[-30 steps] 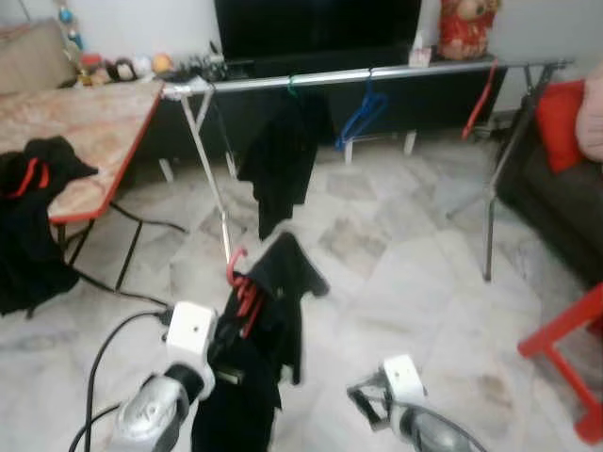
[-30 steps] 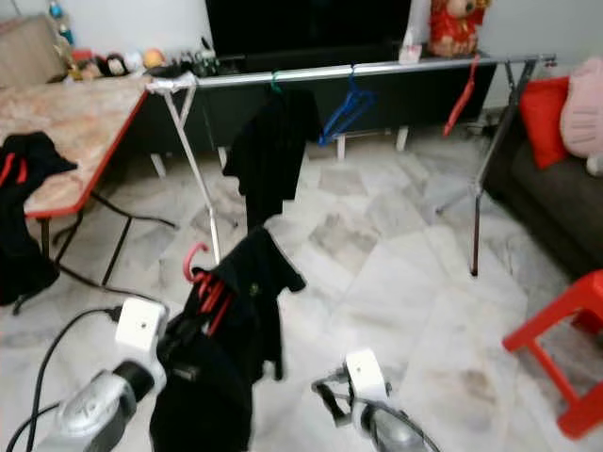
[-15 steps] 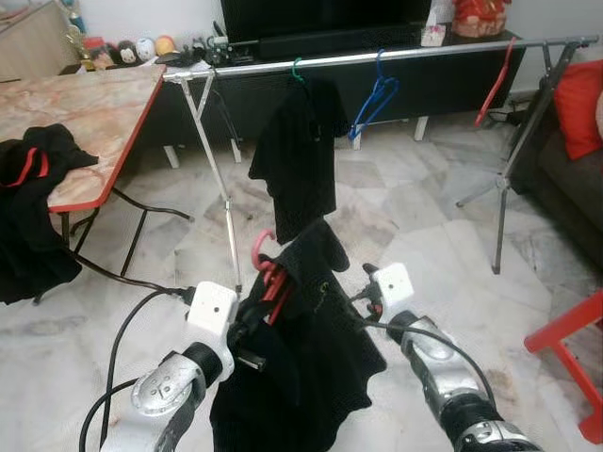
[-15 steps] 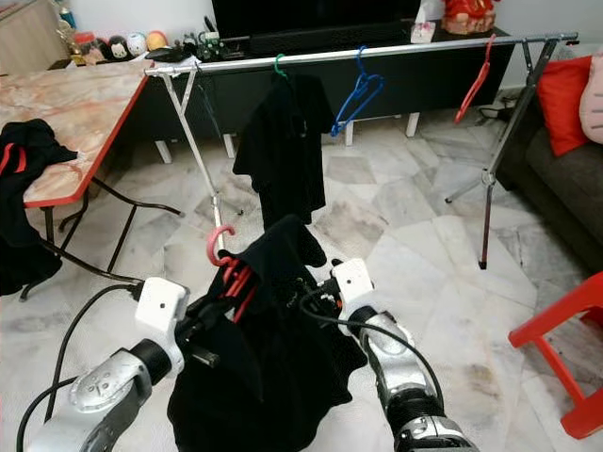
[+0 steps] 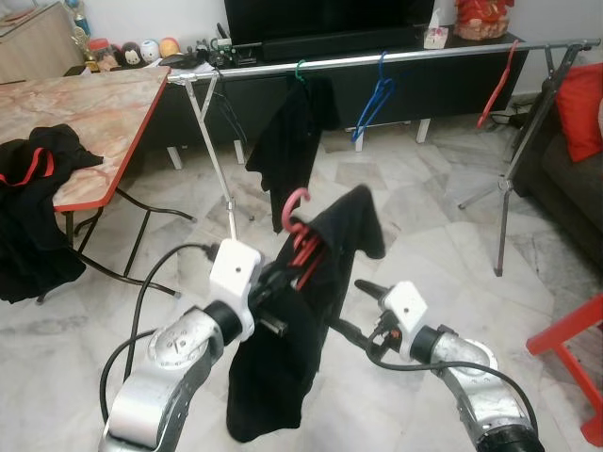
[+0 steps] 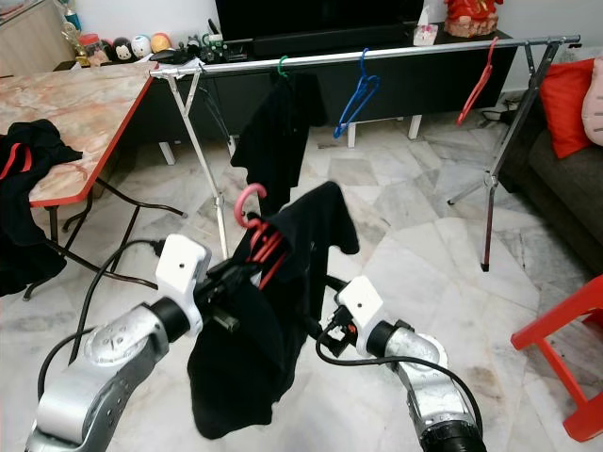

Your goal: Hang hanger

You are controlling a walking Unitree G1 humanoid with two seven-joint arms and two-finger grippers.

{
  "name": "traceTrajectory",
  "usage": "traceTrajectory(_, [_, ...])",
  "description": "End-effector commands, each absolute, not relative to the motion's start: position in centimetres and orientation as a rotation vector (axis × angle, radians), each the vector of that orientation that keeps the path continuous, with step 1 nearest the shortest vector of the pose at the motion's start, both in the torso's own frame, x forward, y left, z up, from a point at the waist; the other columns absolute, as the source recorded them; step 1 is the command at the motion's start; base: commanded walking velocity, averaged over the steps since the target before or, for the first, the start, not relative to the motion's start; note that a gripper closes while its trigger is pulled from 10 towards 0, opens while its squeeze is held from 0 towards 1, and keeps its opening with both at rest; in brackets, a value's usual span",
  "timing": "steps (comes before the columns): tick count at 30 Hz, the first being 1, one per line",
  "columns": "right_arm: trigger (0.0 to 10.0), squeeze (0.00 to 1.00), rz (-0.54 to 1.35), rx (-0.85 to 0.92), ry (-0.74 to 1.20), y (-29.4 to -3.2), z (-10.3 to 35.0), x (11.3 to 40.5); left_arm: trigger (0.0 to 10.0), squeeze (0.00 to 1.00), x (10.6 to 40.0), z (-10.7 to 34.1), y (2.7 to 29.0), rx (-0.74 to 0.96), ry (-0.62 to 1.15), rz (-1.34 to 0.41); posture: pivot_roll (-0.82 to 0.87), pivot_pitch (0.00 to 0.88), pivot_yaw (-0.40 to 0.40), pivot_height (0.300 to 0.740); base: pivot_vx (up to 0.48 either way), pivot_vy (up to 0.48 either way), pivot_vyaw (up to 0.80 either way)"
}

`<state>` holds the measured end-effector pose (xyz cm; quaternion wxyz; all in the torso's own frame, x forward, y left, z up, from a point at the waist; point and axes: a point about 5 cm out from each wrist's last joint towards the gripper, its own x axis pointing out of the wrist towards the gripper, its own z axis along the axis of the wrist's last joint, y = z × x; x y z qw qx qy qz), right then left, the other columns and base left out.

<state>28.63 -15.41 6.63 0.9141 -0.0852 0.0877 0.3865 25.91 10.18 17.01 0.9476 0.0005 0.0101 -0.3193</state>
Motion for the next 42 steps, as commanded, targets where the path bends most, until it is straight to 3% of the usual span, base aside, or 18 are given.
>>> traceTrajectory(1, [10.0,0.00,0.809,-0.169,0.180,-15.1,6.8,28.5,10.0,0.00,26.0,17.5,9.8,-0.003,0.008,-0.677,-0.06,0.000,0.075,0.740,0.000,0.000,0.00])
traceTrajectory(21, [10.0,0.00,0.694,-0.209,0.172,-14.5,6.9,29.8,10.0,0.00,25.4,17.7,8.7,-0.038,0.036,-0.765,-0.05,0.000,0.070,0.740,0.000,0.000,0.00])
traceTrajectory(32, [10.0,0.00,0.513,-0.301,0.231,-15.7,5.8,30.9,10.0,0.00,24.7,17.7,8.6,-0.054,0.054,-0.799,-0.03,0.000,0.063,0.740,0.000,0.000,0.00])
traceTrajectory(33, [6.9,0.00,0.509,-0.296,0.225,-15.7,5.8,31.0,10.0,0.00,24.6,17.8,8.6,-0.057,0.056,-0.803,-0.03,0.000,0.062,0.740,0.000,0.000,0.00])
traceTrajectory(34, [6.9,0.00,0.508,-0.296,0.222,-15.7,5.8,31.1,10.0,0.00,24.6,17.8,8.6,-0.057,0.056,-0.804,-0.03,0.000,0.062,0.740,0.000,0.000,0.00])
traceTrajectory(36, [0.0,0.00,0.502,-0.285,0.214,-15.6,5.9,31.1,10.0,0.00,24.6,17.7,8.6,-0.058,0.057,-0.804,-0.03,0.000,0.062,0.740,0.000,0.000,0.00])
traceTrajectory(42, [0.0,0.00,0.497,-0.286,0.208,-15.6,6.0,31.3,10.0,0.00,24.6,17.7,8.6,-0.060,0.059,-0.803,-0.03,0.000,0.060,0.740,0.000,0.000,0.00])
